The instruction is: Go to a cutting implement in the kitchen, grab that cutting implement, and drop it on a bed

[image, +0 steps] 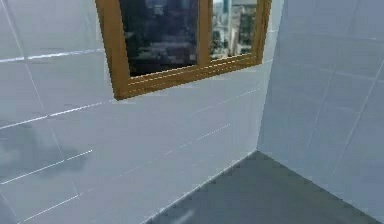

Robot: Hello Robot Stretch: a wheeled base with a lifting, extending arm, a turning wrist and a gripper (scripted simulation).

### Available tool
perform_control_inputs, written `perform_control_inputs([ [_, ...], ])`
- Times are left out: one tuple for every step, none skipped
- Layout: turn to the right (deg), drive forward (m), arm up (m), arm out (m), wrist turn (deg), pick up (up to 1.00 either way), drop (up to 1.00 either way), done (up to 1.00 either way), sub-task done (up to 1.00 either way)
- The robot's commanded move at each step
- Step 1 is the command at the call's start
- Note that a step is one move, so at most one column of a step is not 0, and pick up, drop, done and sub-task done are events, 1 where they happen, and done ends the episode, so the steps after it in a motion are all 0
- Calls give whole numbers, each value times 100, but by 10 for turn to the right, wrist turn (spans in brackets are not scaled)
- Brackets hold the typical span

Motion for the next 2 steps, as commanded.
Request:
perform_control_inputs([
  [-450, 0, 0, 0, 0, 0, 0, 0, 0],
  [-450, 0, 0, 0, 0, 0, 0, 0, 0],
])
